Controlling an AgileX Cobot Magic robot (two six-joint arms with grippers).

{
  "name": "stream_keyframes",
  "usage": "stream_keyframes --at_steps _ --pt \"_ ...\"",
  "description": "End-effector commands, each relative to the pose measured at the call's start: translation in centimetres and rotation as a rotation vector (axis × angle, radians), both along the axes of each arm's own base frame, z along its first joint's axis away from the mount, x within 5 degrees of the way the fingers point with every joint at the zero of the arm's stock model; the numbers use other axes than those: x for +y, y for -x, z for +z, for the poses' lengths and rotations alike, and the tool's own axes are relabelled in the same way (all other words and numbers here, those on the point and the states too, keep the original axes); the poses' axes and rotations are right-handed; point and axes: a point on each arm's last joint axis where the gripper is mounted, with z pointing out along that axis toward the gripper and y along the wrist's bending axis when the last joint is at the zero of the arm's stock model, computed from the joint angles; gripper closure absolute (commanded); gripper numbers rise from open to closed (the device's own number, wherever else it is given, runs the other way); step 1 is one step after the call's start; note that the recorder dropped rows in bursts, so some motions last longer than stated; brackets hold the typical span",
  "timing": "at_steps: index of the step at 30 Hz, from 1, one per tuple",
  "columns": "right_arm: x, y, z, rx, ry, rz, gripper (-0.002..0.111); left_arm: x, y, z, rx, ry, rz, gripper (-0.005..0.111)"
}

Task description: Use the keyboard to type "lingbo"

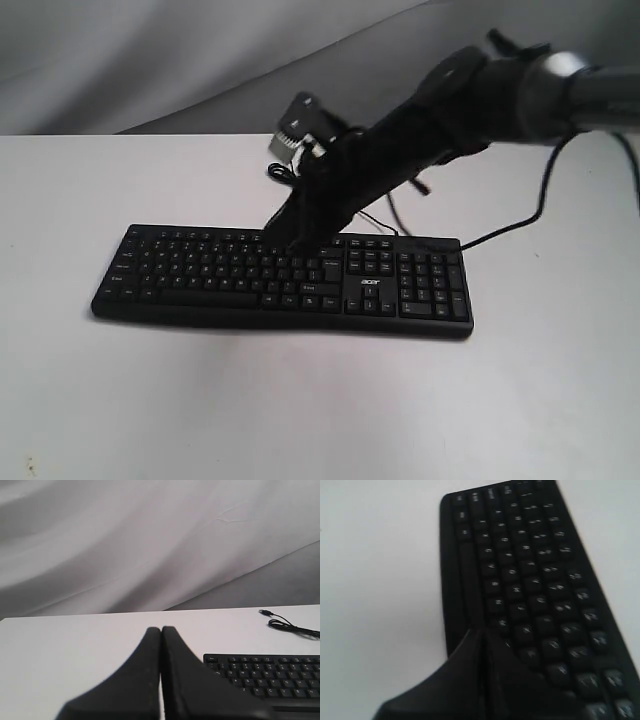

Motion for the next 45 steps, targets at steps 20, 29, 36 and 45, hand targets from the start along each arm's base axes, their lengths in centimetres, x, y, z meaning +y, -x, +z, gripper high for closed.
stream_keyframes --at_steps 20,29,36,45 --pt "2.7 -1.0 -5.6 -0.129 0.100 -0.094 0.108 -0.1 0.0 0.0 -0.010 0.000 -0.008 0.106" --pt "2.6 -1.2 -5.8 -0.145 0.104 -0.092 0.108 -0.1 0.0 0.0 -0.010 0.000 -0.008 0.106" --pt "2.6 -1.2 -5.8 -0.154 0.110 -0.081 0.108 -0.1 0.0 0.0 -0.010 0.000 -0.008 0.106" --pt "2.6 -1.2 -6.7 -0.154 0.123 -0.072 0.108 -0.1 0.0 0.0 -0.010 0.000 -0.008 0.106"
